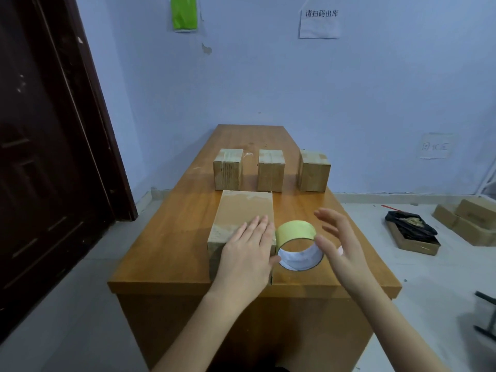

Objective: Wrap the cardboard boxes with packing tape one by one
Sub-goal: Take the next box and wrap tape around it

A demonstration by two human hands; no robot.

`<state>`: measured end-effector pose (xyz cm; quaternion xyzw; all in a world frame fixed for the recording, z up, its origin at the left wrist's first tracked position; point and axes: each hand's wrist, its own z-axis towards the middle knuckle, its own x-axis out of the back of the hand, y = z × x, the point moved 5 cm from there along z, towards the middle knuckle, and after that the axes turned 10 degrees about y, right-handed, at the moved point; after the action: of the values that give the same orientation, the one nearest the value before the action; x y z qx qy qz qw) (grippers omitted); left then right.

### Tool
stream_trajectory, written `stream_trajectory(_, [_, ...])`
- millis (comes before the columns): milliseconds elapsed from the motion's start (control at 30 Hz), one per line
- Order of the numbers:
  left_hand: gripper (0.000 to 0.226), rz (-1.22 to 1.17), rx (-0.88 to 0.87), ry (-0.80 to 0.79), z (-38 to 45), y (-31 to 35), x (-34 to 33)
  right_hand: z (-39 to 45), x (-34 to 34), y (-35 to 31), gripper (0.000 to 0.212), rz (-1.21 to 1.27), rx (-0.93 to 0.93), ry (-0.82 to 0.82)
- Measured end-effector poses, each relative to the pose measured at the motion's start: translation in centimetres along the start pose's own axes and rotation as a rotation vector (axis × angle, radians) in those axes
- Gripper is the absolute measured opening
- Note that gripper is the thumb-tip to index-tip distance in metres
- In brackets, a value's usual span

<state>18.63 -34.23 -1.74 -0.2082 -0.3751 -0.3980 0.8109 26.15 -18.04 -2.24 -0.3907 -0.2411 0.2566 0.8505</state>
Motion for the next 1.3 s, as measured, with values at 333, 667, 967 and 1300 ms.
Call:
stream_trajectory(333, [0.074,-0.014,-0.008,-0.005,-0.2,-0.3,-0.5,2.3,-3.1,-1.4,0.022,-0.115,0.226,-0.054])
stream_trajectory(667, [0.073,-0.031,-0.023,0.024,-0.2,-0.3,-0.3,1.8,-2.9,-1.1,0.020,-0.483,0.435,-0.247])
stream_trajectory(967, [0.074,-0.018,-0.029,0.008,-0.1,-0.5,-0.3,1.9,-5.1,-0.2,0.025,-0.849,0.474,-0.486])
stream_trajectory(1300, [0.072,-0.010,-0.066,-0.024,0.0,-0.1,-0.1,1.8,-3.6,0.0,0.038,-0.707,0.266,-0.471])
